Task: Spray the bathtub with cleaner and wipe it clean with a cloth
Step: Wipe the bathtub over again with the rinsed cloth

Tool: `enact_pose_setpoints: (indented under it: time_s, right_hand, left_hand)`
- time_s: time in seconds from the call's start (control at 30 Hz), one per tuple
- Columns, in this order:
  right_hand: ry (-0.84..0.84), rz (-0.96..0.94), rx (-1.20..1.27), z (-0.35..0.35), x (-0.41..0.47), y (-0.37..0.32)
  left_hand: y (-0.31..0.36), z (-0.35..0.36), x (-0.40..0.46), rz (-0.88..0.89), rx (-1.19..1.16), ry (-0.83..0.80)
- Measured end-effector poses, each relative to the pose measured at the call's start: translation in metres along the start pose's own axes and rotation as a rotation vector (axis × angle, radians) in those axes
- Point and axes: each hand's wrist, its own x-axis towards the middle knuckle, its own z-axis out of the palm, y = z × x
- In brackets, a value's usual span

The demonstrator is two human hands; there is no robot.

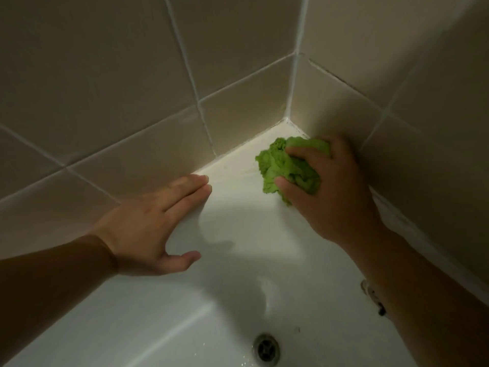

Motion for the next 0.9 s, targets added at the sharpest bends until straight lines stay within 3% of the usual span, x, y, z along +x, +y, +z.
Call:
enact_pose_setpoints:
  time_s: [0.27, 0.43, 0.6, 0.77, 0.9]
  right_hand:
    - [-0.065, -0.159, -0.016, 0.017, 0.028, -0.004]
    - [-0.146, -0.126, -0.008, -0.013, -0.010, 0.012]
    - [-0.075, -0.093, -0.081, 0.009, 0.020, 0.006]
    - [-0.142, -0.178, 0.063, 0.031, 0.028, -0.024]
    - [-0.210, -0.206, -0.013, 0.004, 0.001, -0.005]
  left_hand:
    - [-0.001, 0.005, 0.002, 0.011, -0.024, 0.015]
    - [-0.001, 0.006, 0.003, 0.016, -0.014, 0.021]
    - [0.000, 0.006, 0.005, 0.014, -0.014, 0.018]
    - [0.000, 0.005, 0.007, 0.016, -0.011, 0.057]
    - [0.000, 0.005, 0.005, 0.003, -0.018, 0.051]
